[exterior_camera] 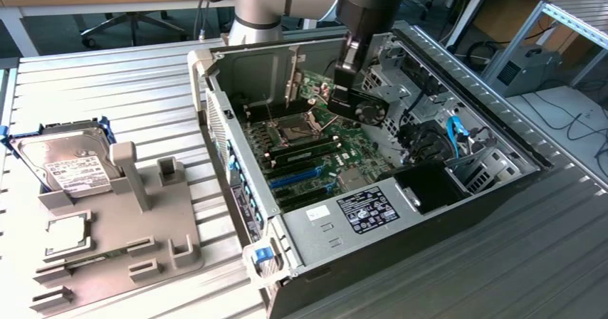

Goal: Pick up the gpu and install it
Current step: 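Insert the gpu into the slot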

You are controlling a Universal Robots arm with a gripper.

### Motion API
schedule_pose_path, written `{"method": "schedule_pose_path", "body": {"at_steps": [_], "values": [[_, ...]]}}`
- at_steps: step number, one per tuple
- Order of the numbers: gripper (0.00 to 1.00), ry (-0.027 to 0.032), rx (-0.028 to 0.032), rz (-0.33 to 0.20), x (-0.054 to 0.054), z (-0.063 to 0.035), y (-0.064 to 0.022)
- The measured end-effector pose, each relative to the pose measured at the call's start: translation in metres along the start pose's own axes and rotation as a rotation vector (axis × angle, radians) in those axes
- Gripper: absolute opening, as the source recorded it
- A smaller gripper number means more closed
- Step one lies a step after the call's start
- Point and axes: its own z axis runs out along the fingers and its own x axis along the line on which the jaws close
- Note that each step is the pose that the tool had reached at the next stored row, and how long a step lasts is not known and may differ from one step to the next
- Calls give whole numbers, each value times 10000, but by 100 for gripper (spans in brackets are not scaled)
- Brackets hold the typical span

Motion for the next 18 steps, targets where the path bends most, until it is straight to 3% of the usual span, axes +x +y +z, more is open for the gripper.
{"method": "schedule_pose_path", "body": {"at_steps": [4, 18], "values": [[26, -7, -12, -406, 0, 0, 0], [26, -17, -32, -1087, 0, 0, 0]]}}
